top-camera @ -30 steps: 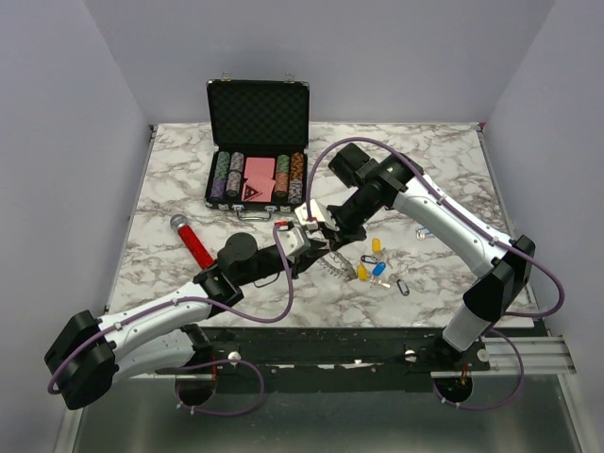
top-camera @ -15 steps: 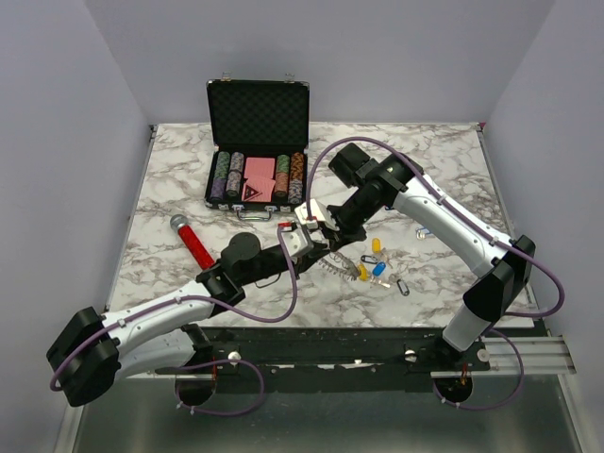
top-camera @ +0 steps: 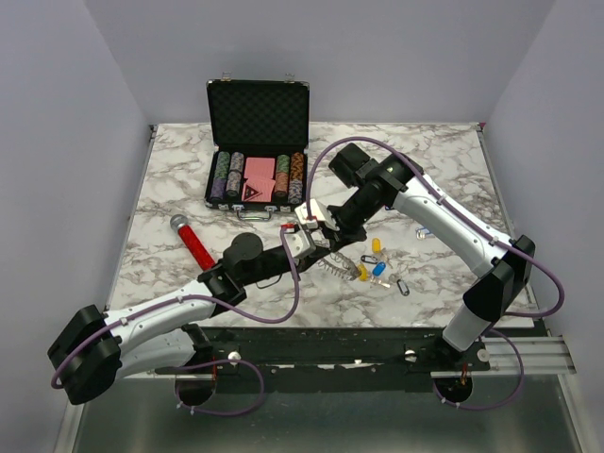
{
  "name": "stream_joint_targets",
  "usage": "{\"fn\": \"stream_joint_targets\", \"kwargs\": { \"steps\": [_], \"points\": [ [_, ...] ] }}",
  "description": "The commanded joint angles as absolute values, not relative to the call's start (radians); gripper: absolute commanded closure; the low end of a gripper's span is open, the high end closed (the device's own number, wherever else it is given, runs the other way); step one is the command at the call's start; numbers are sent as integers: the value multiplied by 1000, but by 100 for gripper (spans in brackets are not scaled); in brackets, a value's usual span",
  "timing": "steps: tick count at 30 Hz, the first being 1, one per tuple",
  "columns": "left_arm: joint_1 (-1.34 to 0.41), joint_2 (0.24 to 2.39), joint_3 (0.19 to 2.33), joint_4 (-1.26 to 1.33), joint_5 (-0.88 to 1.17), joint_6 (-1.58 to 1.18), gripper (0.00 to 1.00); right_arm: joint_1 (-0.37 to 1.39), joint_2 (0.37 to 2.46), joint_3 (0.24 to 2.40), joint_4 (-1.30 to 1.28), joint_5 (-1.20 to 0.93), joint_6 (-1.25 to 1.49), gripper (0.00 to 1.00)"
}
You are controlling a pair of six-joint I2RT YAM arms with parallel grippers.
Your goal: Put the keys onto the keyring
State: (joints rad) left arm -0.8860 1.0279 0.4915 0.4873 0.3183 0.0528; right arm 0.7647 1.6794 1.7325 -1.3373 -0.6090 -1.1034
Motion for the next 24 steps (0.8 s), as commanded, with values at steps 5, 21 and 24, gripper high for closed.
{"fn": "stream_joint_targets", "kwargs": {
  "steps": [5,21,24],
  "points": [
    [-891,965,372,627,291,48,100,766,1646,1709,-1318,-742,-1042,75],
    [-888,752,91,996,383,-38,100,646,1638,1584,-1374,-1150,-1308,64],
    [-888,721,91,983,403,-48,100,646,1663,1631,-1422,-1175,-1341,64]
  ]
}}
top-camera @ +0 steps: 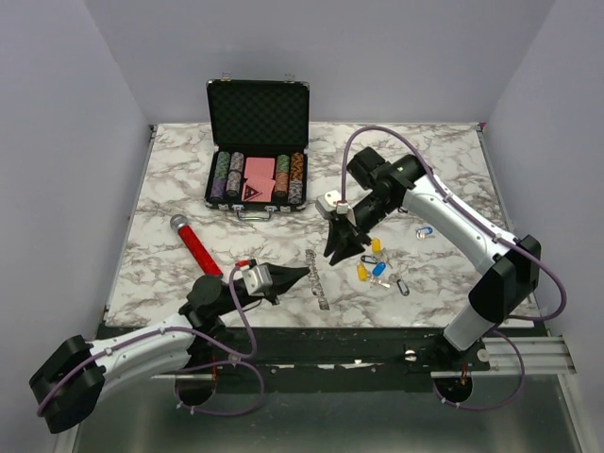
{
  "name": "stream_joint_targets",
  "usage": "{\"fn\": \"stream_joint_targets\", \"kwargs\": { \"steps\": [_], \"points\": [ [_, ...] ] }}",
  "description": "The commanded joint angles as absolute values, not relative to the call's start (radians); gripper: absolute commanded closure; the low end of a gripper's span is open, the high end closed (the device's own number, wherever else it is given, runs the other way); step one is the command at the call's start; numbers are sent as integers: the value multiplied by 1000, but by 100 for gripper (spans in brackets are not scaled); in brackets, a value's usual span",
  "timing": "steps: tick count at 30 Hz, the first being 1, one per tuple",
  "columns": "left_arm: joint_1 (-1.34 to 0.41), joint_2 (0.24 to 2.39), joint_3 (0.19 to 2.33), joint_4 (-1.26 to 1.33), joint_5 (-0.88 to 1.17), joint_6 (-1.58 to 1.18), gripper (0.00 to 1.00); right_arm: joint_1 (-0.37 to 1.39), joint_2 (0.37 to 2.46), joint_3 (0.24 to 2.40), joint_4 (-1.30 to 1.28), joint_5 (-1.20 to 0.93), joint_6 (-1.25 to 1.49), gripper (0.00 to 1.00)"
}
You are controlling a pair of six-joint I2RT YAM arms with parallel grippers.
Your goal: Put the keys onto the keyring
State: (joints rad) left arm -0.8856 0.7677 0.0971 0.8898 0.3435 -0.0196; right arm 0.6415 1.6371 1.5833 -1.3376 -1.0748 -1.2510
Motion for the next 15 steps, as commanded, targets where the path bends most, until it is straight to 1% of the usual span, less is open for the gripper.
{"fn": "stream_joint_targets", "kwargs": {
  "steps": [1,6,15],
  "points": [
    [-888,715,91,983,406,-54,100,644,1666,1635,-1420,-1184,-1341,64],
    [-888,713,84,1014,400,-83,100,653,1681,1632,-1420,-1215,-1332,64],
    [-888,776,84,1118,368,-140,100,683,1686,1625,-1420,-1229,-1324,66]
  ]
}}
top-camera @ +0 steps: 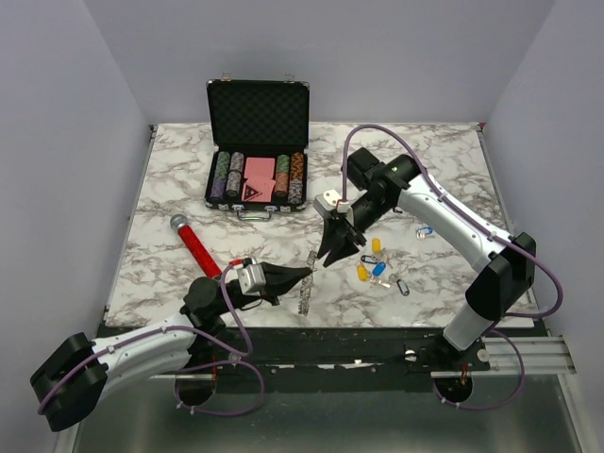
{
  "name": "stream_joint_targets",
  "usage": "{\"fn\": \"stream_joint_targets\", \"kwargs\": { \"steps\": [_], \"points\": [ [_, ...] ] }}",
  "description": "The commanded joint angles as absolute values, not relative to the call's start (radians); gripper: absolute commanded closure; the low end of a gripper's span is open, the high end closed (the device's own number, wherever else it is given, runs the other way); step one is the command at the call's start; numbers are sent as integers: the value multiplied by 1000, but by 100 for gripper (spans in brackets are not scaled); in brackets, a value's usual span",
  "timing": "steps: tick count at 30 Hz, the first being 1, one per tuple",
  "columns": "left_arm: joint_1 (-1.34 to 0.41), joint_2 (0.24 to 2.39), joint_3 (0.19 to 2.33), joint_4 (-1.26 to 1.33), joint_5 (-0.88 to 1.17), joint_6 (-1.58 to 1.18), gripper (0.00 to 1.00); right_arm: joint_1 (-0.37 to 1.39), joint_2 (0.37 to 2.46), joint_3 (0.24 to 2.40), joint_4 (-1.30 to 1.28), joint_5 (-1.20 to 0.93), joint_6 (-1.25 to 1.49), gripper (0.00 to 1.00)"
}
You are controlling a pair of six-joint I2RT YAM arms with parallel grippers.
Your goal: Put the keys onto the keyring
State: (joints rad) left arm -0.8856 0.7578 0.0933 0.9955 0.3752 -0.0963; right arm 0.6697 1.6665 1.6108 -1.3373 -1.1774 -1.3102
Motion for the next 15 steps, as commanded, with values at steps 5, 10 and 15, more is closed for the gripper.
{"fn": "stream_joint_targets", "kwargs": {
  "steps": [5,10,15],
  "points": [
    [-888,781,75,1150,339,-172,100,686,1690,1615,-1419,-1233,-1324,67],
    [-888,787,61,1180,308,-198,100,689,1686,1595,-1393,-1233,-1302,67],
    [-888,804,57,1203,278,-224,100,698,1692,1598,-1390,-1244,-1295,68]
  ]
}}
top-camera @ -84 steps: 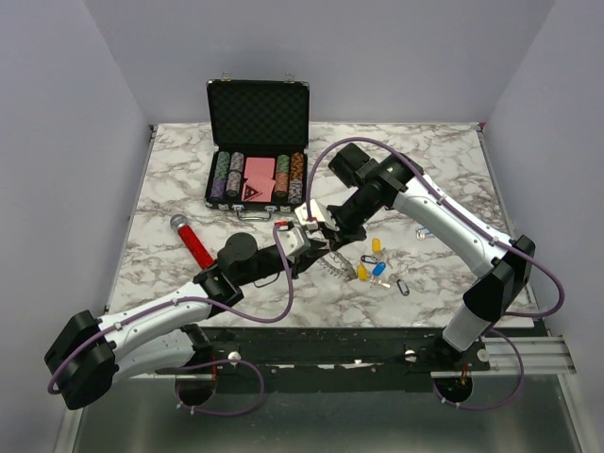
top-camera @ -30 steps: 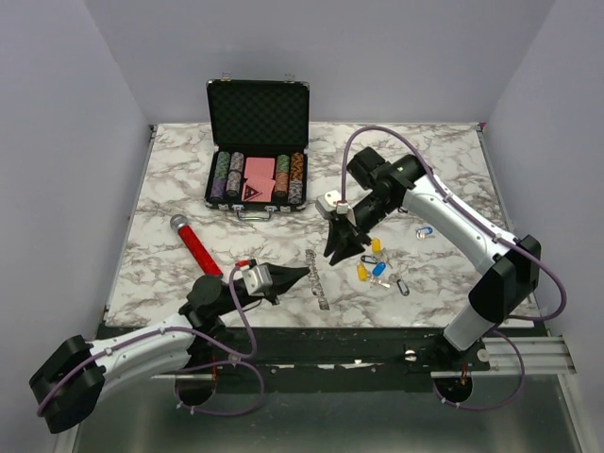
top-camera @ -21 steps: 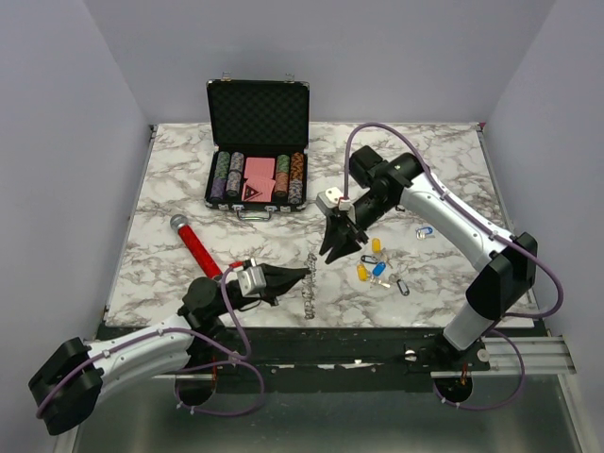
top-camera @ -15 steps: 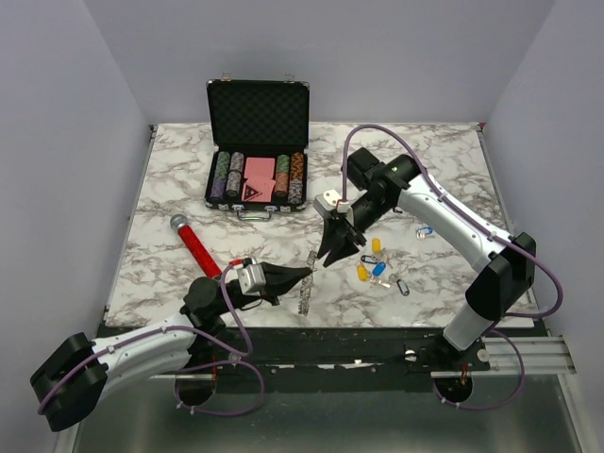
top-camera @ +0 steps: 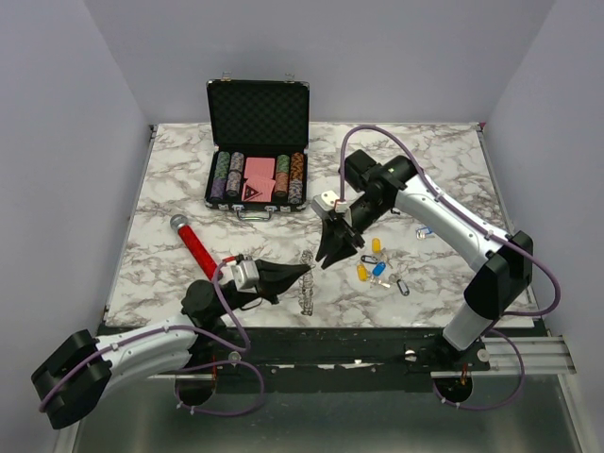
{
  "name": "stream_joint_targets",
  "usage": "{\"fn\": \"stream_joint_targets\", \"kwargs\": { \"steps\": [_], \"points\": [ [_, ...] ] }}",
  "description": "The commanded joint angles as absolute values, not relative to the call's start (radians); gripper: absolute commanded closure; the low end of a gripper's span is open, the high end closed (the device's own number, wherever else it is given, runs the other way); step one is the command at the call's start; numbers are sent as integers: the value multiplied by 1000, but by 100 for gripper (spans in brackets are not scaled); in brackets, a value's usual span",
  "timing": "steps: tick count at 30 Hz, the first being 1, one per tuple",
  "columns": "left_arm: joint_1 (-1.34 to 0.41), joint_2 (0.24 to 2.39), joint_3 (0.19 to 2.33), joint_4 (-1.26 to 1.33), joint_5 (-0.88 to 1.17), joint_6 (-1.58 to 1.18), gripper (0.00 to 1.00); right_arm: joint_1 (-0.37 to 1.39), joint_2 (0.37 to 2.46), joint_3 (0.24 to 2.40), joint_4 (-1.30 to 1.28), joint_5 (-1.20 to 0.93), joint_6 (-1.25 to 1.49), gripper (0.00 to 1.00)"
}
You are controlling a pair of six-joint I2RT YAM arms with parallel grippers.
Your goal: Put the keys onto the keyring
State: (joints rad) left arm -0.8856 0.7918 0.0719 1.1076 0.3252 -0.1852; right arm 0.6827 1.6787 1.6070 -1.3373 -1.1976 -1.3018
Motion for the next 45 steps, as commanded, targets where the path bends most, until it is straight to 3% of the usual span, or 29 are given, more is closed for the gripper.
{"fn": "stream_joint_targets", "kwargs": {
  "steps": [1,14,27,45],
  "points": [
    [-890,808,55,1219,272,-230,100,701,1697,1600,-1388,-1246,-1295,68],
    [-888,910,45,1370,238,-301,100,712,1720,1603,-1376,-1243,-1275,72],
    [-888,897,44,1345,210,-305,100,713,1721,1611,-1302,-1215,-1160,90],
    [-888,885,49,1305,196,-307,100,713,1730,1601,-1213,-1189,-1035,86]
  ]
}}
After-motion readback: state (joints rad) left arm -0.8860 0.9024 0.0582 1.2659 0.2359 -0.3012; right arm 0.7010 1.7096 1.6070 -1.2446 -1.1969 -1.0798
